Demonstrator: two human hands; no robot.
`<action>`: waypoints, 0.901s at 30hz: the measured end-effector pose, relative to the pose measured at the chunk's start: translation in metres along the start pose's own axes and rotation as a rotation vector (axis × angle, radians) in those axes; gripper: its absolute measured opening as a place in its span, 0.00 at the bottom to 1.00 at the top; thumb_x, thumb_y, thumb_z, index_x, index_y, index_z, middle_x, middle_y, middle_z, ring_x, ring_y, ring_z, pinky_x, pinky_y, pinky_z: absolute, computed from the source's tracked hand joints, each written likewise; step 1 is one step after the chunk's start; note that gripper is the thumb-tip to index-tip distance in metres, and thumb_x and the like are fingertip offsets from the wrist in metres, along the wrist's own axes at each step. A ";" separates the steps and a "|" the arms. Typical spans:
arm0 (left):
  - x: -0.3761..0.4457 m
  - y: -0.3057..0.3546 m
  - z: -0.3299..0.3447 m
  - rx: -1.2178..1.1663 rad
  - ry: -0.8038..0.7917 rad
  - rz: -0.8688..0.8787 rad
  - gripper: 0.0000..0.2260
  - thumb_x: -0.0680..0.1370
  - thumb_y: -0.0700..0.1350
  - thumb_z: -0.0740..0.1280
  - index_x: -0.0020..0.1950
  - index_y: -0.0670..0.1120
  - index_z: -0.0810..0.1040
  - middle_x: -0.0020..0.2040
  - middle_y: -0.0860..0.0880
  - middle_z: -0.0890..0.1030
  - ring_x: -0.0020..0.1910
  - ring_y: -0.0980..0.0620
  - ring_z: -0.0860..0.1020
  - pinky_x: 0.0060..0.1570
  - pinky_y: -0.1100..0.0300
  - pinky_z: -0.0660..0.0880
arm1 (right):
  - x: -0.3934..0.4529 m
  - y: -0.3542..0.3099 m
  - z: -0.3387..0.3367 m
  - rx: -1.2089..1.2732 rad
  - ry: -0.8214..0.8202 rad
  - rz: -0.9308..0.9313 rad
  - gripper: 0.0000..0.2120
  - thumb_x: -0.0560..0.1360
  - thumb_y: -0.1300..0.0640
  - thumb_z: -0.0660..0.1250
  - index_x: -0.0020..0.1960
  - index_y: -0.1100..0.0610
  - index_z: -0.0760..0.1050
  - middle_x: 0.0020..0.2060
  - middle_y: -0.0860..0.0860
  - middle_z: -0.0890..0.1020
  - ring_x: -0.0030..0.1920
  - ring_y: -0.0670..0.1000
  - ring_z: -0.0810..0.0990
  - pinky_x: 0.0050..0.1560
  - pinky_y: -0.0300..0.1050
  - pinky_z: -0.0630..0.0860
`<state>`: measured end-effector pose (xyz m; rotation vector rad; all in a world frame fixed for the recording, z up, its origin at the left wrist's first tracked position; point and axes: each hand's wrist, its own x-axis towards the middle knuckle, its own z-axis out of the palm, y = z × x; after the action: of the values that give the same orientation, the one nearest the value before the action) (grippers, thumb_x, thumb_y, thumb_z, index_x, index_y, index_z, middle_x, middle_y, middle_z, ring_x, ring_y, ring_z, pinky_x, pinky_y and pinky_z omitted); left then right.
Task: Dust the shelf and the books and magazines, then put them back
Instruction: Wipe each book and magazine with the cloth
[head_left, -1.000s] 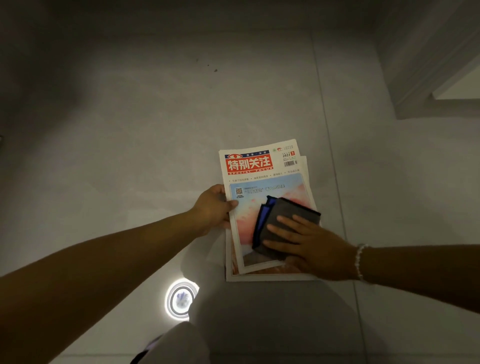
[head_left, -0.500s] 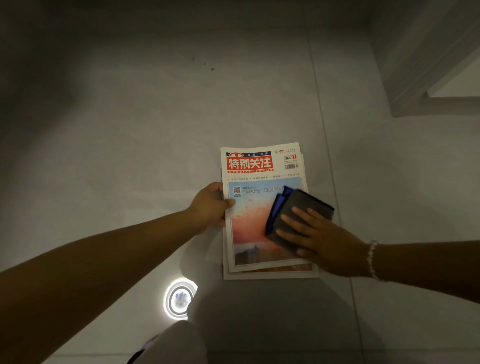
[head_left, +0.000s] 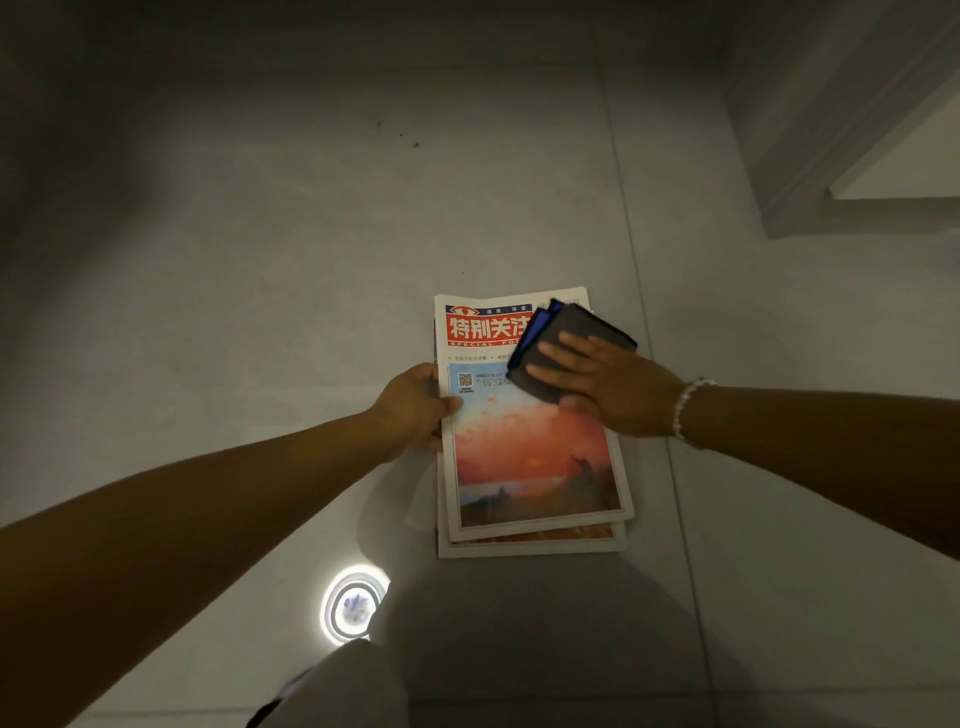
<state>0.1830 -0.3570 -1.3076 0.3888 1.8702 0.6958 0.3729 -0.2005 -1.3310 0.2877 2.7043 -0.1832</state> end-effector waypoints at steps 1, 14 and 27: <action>-0.001 0.000 -0.001 -0.007 -0.001 -0.003 0.13 0.78 0.38 0.65 0.61 0.46 0.69 0.60 0.43 0.78 0.46 0.45 0.79 0.35 0.54 0.78 | 0.007 -0.002 -0.005 0.092 -0.027 0.087 0.24 0.81 0.45 0.39 0.76 0.47 0.42 0.77 0.50 0.46 0.76 0.53 0.42 0.75 0.51 0.43; -0.029 0.026 -0.006 -0.202 -0.114 0.133 0.13 0.82 0.52 0.58 0.60 0.48 0.76 0.51 0.47 0.81 0.45 0.49 0.80 0.41 0.58 0.78 | 0.025 -0.066 -0.066 1.327 0.158 0.531 0.20 0.82 0.45 0.51 0.62 0.56 0.73 0.61 0.57 0.77 0.60 0.57 0.75 0.61 0.46 0.71; -0.032 0.035 -0.019 -0.330 0.046 0.120 0.19 0.83 0.51 0.56 0.73 0.50 0.64 0.68 0.48 0.72 0.66 0.46 0.71 0.61 0.49 0.72 | 0.009 -0.045 -0.113 1.513 0.143 0.420 0.12 0.75 0.58 0.66 0.56 0.62 0.78 0.49 0.58 0.84 0.48 0.58 0.83 0.51 0.49 0.80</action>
<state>0.1764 -0.3535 -1.2571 0.2735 1.7451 1.0839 0.3112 -0.2239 -1.2283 1.2394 1.9586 -2.0456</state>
